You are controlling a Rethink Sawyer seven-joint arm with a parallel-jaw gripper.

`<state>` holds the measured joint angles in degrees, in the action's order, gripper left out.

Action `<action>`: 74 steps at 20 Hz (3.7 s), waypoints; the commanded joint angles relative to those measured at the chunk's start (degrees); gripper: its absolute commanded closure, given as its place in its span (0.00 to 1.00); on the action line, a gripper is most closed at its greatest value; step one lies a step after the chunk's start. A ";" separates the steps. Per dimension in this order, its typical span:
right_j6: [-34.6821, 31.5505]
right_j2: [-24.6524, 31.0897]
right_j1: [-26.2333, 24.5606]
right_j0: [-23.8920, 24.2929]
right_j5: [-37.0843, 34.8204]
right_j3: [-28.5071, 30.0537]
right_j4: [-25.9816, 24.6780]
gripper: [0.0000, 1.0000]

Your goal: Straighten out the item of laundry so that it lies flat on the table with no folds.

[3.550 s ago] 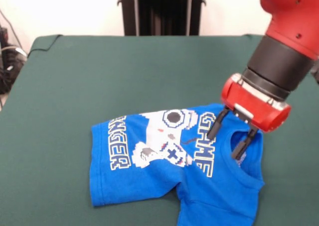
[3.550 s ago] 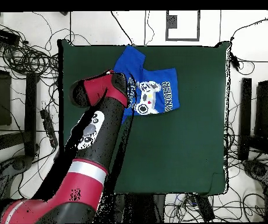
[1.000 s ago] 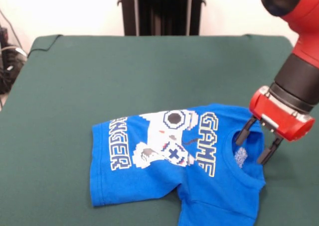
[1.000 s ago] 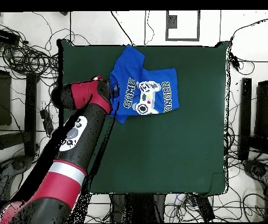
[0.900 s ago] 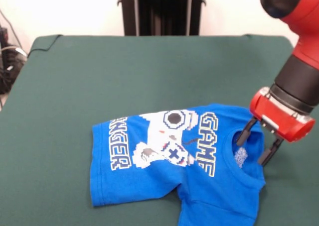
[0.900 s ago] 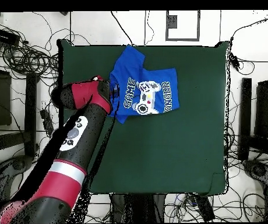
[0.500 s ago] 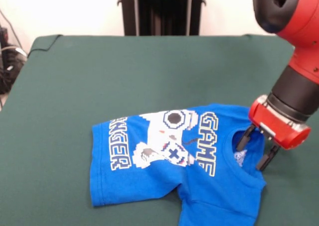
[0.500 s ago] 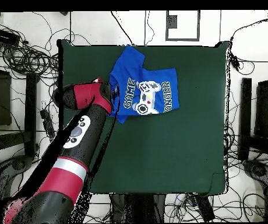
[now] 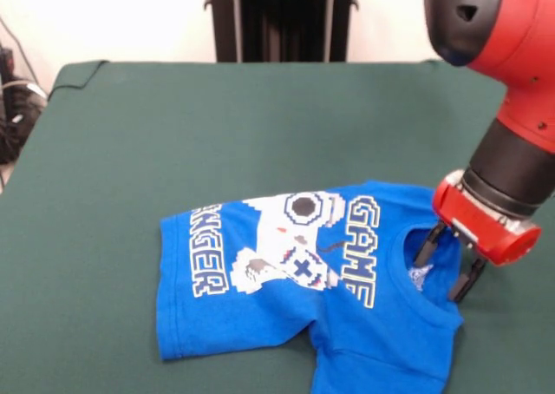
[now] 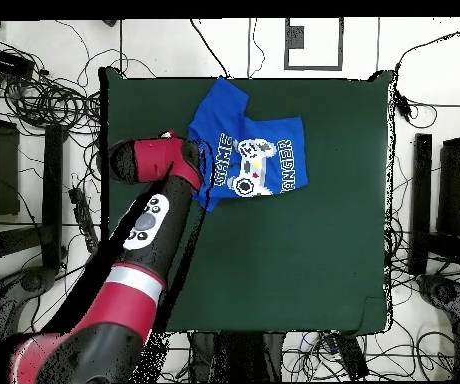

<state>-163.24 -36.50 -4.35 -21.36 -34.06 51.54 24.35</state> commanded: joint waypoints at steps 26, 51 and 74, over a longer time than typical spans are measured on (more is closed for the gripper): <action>1.18 31.23 15.83 4.09 5.14 24.86 -4.03 1.00; -3.28 -0.86 -10.78 -7.31 32.97 1.77 17.71 1.00; 5.36 7.83 13.70 -5.23 12.19 16.22 5.26 0.00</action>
<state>-163.24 -39.89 -3.29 -28.97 -11.70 56.44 33.50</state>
